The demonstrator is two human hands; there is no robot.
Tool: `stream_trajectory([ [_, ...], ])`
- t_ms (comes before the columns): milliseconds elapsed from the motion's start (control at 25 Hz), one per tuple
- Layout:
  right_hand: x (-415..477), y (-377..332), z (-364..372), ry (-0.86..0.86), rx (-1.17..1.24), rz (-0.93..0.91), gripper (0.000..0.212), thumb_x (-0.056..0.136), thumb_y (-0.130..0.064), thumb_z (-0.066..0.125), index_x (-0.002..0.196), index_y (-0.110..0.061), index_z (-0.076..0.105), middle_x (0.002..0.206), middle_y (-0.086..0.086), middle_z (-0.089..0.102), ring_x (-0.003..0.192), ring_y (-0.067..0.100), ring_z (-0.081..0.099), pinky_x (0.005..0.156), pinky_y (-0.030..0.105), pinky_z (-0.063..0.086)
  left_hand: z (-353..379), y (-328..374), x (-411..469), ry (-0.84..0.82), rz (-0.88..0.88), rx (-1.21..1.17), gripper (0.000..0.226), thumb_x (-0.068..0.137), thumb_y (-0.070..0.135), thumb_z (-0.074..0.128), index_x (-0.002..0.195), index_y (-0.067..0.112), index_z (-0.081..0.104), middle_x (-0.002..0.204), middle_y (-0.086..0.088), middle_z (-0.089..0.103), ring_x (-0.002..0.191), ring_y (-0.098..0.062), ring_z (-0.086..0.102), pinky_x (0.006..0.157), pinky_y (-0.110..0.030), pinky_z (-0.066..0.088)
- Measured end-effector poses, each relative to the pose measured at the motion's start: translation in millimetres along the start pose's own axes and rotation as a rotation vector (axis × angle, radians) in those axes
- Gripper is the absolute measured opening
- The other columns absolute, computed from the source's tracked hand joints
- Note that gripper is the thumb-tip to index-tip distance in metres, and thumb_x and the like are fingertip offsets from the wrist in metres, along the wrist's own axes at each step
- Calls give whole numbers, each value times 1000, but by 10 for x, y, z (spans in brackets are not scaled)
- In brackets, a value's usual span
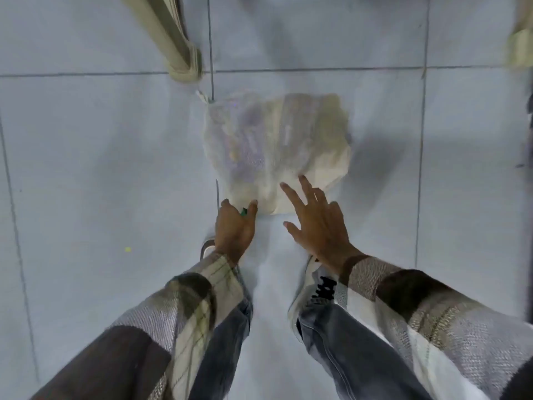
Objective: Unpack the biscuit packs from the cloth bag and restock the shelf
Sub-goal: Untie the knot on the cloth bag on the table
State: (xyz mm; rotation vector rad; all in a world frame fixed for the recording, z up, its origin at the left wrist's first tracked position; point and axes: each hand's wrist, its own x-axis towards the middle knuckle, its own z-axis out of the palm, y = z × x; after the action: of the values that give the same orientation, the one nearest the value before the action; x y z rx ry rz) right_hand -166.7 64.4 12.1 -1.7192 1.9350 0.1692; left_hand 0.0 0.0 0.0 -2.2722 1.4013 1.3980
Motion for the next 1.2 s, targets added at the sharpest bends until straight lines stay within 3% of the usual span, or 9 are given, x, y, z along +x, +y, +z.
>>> stream_trajectory([
  [160,527,158,378,-42,-241,-80,101,77,-44,75,154,-37,9,161,15,13,129,35,41,80,48,51,272,-1,645,-138,-275,-583,78,84,50,70,141,8,38,126,-4,55,110,-22,55,75,-21,54],
  [240,697,243,534,-77,-291,-117,75,81,-34,73,144,-31,31,153,18,26,129,36,41,79,47,49,402,-28,888,-226,-325,-682,51,88,41,69,120,4,53,112,-11,60,95,-29,60,77,-35,58],
  [320,817,319,595,-66,-294,-156,42,90,-20,60,130,-23,47,142,14,44,129,33,43,80,45,48,423,-17,1027,-246,-340,-637,20,95,20,62,95,0,59,82,-14,61,66,-27,60,61,-32,55],
  [400,874,362,577,-92,-288,-182,35,94,-10,52,127,-18,53,135,13,52,126,33,46,83,43,47,408,0,1096,-215,-358,-547,15,94,-2,47,98,-7,61,66,-13,57,49,-21,55,56,-31,57],
  [600,704,157,262,-70,25,-127,46,86,4,48,124,-20,57,120,8,57,110,29,53,78,40,46,89,158,828,-216,-300,-455,39,92,-4,37,127,-10,53,101,-19,56,71,-27,57,61,-36,54],
  [720,592,-87,-109,41,255,-140,40,82,9,52,113,-14,61,110,6,53,103,22,50,71,32,47,-314,336,522,-245,-264,-662,44,90,-9,29,128,-14,51,112,-25,57,77,-30,55,61,-36,51],
  [920,481,-478,-1144,249,894,132,18,91,9,44,86,-2,56,83,9,56,76,11,52,69,22,37,-1062,1065,-205,-343,-104,-967,33,92,-9,38,118,-13,59,102,-28,65,80,-37,59,61,-38,52],
  [1040,364,-534,-1876,264,1023,263,20,92,8,39,85,-4,54,76,0,50,65,1,43,61,15,35,-1426,1588,-683,-393,-28,-976,27,95,-1,42,100,0,68,89,-22,69,70,-32,63,58,-35,51],
  [1200,-109,-646,-2955,211,1106,241,22,96,2,37,80,-9,47,71,-3,45,67,10,40,62,26,32,-2048,2182,-1441,-414,-25,-1060,23,100,10,45,98,-1,65,83,-18,69,67,-24,69,60,-32,58],
])
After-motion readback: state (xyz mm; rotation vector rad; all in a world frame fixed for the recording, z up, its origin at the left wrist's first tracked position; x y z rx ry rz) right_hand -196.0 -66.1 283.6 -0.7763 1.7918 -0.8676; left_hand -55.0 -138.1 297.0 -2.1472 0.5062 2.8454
